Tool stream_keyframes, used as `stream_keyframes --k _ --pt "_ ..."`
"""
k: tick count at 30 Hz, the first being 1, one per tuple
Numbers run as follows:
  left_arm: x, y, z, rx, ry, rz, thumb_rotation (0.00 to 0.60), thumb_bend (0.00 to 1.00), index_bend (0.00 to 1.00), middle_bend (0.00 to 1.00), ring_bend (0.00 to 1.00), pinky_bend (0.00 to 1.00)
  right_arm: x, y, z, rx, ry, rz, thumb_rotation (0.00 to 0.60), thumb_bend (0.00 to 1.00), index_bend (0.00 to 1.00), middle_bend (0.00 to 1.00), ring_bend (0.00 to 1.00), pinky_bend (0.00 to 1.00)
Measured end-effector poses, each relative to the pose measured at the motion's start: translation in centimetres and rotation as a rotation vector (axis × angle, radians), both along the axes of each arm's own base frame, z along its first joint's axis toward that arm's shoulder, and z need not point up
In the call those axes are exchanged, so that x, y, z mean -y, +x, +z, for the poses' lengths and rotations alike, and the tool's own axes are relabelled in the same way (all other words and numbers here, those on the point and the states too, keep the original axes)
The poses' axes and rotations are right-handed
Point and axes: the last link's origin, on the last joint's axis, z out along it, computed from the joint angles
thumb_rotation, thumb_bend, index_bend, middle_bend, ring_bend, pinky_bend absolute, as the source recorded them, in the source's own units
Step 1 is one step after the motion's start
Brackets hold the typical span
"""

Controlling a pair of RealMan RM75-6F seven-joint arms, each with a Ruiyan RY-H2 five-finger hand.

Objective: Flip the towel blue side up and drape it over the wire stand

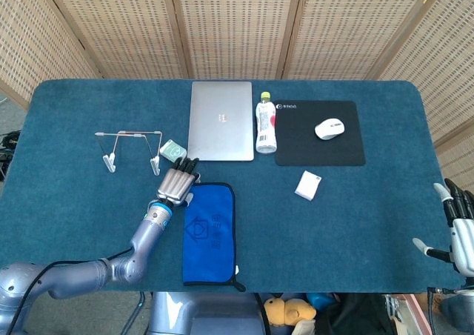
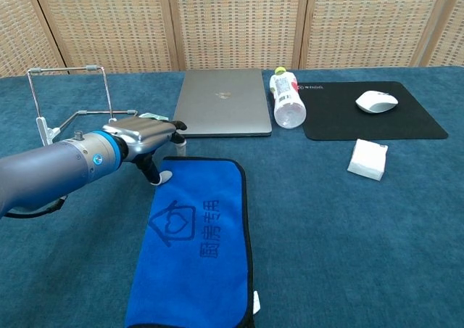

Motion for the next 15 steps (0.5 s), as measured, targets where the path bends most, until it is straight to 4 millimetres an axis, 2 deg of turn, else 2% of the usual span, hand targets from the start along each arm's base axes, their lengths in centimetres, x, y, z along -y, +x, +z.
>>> stream_keyframes --k 15 --pt "-0.04 0.50 0.48 0.031 0.032 0.002 0.600 0.41 0.87 0.00 0.00 0.00 -0.01 -0.07 0.09 0.003 0.000 -0.001 0.600 0.00 0.00 0.00 0.00 0.00"
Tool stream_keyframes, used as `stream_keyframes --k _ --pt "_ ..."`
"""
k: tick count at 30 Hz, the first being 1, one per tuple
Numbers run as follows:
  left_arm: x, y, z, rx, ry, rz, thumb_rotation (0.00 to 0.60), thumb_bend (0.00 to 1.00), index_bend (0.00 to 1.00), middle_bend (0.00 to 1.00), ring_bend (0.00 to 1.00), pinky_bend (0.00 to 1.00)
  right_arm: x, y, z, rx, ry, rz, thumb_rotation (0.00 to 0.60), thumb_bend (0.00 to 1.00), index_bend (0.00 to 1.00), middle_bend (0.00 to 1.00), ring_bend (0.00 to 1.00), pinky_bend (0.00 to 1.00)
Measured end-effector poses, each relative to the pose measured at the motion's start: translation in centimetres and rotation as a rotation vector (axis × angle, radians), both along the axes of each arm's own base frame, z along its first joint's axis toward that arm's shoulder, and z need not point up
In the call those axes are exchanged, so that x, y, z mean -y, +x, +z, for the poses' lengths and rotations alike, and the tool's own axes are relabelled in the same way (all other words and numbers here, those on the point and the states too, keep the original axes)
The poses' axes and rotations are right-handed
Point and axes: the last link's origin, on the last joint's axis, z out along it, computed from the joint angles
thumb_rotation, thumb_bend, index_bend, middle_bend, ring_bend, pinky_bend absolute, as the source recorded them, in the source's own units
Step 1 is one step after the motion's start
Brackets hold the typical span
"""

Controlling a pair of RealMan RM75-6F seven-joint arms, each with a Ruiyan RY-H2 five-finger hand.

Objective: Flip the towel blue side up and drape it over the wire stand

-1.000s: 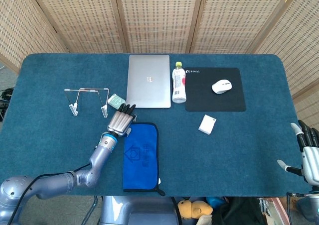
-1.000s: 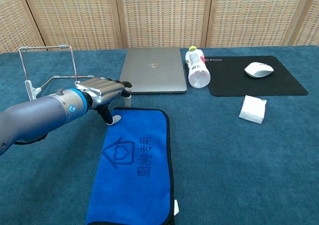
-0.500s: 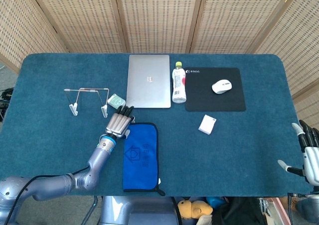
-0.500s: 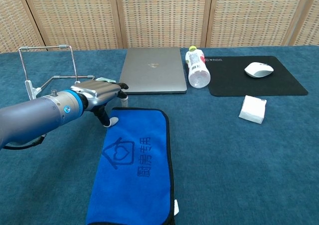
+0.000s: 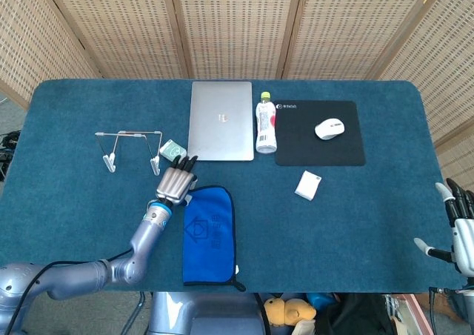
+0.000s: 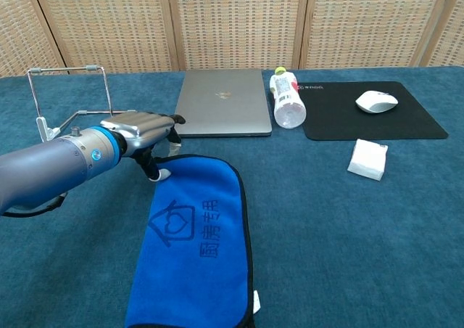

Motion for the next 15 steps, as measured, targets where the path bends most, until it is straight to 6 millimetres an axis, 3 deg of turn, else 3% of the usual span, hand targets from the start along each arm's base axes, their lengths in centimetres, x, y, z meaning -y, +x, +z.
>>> stream_keyframes --k 15 --pt "0.15 0.47 0.49 0.005 0.008 -0.040 0.600 0.48 0.88 0.00 0.00 0.00 -0.07 0.05 0.00 -0.002 -0.002 0.002 0.600 0.00 0.00 0.00 0.00 0.00"
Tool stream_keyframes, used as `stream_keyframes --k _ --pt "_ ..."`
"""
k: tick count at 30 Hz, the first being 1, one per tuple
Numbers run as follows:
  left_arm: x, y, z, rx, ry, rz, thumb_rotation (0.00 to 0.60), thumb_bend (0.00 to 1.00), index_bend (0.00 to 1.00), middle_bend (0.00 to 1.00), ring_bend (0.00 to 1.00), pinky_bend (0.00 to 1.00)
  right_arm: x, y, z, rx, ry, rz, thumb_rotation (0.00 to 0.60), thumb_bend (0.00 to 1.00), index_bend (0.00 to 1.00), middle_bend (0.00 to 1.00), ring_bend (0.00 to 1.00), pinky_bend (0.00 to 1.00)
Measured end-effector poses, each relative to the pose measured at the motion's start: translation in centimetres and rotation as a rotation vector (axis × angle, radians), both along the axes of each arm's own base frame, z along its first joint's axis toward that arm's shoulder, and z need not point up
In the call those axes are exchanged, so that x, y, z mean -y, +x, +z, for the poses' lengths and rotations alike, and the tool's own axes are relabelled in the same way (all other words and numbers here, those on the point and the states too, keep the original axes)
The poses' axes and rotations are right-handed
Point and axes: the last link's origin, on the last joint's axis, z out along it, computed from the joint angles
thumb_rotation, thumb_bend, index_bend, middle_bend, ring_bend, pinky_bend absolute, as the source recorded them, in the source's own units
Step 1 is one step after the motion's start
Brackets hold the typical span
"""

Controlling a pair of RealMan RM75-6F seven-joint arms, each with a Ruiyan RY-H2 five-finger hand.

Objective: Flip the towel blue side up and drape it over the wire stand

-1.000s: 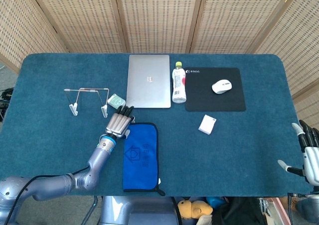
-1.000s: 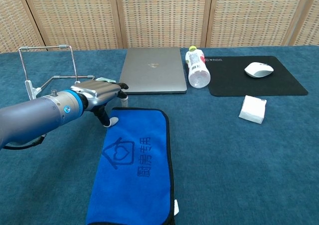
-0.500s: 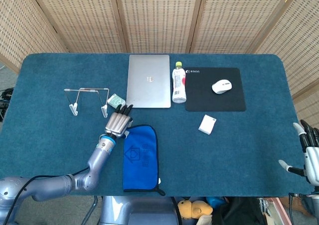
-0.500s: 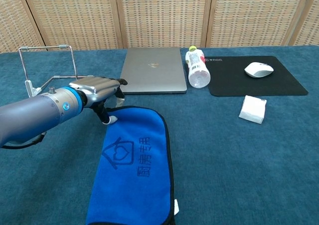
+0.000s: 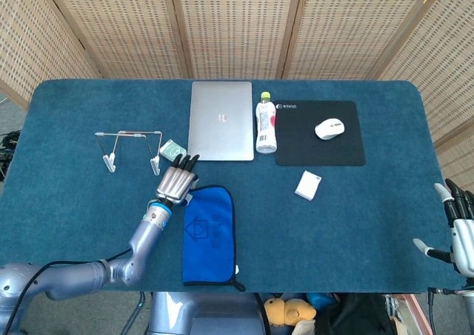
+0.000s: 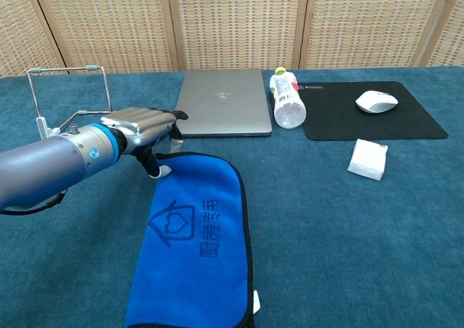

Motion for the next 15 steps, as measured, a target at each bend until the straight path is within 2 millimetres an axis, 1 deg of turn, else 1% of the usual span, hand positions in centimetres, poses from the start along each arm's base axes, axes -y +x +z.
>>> stream_keyframes --k 7,15 --pt "-0.8 1.5 2.1 0.032 0.051 -0.056 0.600 0.48 0.89 0.00 0.00 0.00 0.0 0.0 -0.1 -0.001 0.002 0.001 0.600 0.00 0.00 0.00 0.00 0.00" --pt "-2.7 4.0 6.2 0.087 0.139 -0.096 0.600 0.47 0.89 0.00 0.00 0.00 0.1 0.0 -0.1 -0.006 0.003 -0.003 0.600 0.00 0.00 0.00 0.00 0.00"
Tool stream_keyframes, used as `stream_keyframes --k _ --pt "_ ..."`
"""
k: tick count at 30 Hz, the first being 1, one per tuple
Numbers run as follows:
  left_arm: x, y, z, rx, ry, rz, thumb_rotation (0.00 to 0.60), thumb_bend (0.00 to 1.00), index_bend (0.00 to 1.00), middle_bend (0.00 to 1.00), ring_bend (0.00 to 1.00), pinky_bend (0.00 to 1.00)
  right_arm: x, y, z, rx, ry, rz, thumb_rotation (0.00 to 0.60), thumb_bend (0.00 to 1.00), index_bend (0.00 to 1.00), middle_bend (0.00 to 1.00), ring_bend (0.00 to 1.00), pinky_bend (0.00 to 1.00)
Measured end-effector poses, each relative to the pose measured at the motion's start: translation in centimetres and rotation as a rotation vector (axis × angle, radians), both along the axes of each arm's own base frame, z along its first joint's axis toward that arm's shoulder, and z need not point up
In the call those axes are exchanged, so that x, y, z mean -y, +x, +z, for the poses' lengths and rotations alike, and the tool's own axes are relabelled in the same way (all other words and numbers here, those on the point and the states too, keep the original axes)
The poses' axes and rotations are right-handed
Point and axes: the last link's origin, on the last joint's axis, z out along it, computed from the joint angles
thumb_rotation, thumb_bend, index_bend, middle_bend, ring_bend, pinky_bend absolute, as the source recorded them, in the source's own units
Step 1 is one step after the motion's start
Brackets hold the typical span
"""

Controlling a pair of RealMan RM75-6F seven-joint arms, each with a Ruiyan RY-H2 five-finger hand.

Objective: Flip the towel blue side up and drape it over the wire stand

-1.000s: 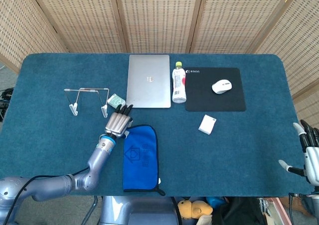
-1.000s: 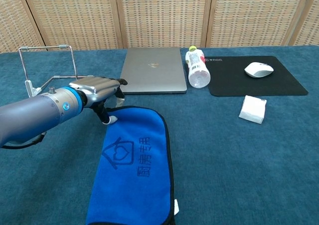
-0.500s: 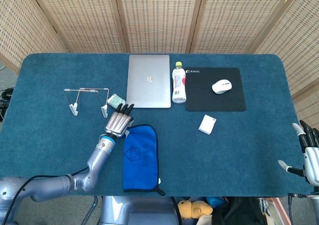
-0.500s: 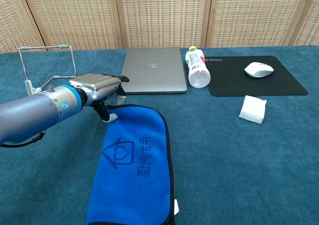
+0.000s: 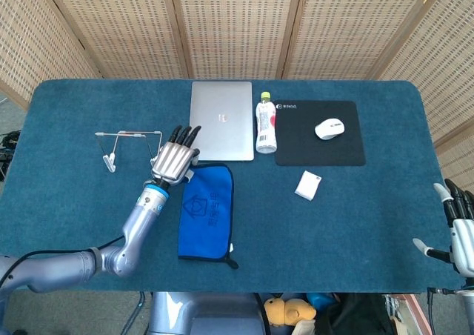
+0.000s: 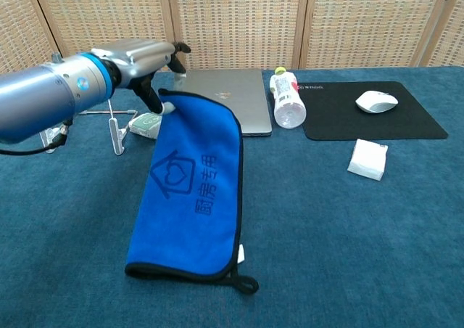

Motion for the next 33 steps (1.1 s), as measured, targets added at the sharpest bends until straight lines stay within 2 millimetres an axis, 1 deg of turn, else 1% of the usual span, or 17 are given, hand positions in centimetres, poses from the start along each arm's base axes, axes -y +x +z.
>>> stream_keyframes --k 4,11,15,20,26,29,33 --pt "-0.9 1.1 2.2 0.027 0.036 -0.010 0.600 0.47 0.89 0.00 0.00 0.00 0.1 -0.1 -0.1 -0.008 0.001 -0.005 0.600 0.00 0.00 0.00 0.00 0.00" --pt "-2.6 3.0 6.7 0.061 0.110 -0.031 0.600 0.48 0.89 0.00 0.00 0.00 0.4 -0.2 -0.4 -0.026 0.007 -0.012 0.600 0.00 0.00 0.00 0.00 0.00" --pt "-3.6 3.4 9.2 0.087 0.155 -0.039 0.600 0.47 0.89 0.00 0.00 0.00 0.6 -0.3 -0.6 -0.035 0.012 -0.019 0.600 0.00 0.00 0.00 0.00 0.00" --pt "-5.4 3.2 12.2 0.117 0.206 -0.021 0.600 0.47 0.89 0.00 0.00 0.00 0.8 -0.3 -0.8 -0.035 0.019 -0.027 0.600 0.00 0.00 0.00 0.00 0.00" --pt "-7.6 2.5 14.8 0.143 0.235 0.019 0.600 0.47 0.89 0.00 0.00 0.00 1.0 -0.2 -1.1 -0.050 0.019 -0.028 0.600 0.00 0.00 0.00 0.00 0.00" --pt "-8.4 1.9 16.3 0.153 0.255 0.038 0.600 0.48 0.89 0.00 0.00 0.00 1.0 -0.1 -1.3 -0.059 0.025 -0.031 0.600 0.00 0.00 0.00 0.00 0.00" --pt "-9.0 1.1 17.7 0.162 0.272 0.053 0.600 0.48 0.89 0.00 0.00 0.00 1.1 -0.1 -1.7 -0.065 0.032 -0.037 0.600 0.00 0.00 0.00 0.00 0.00"
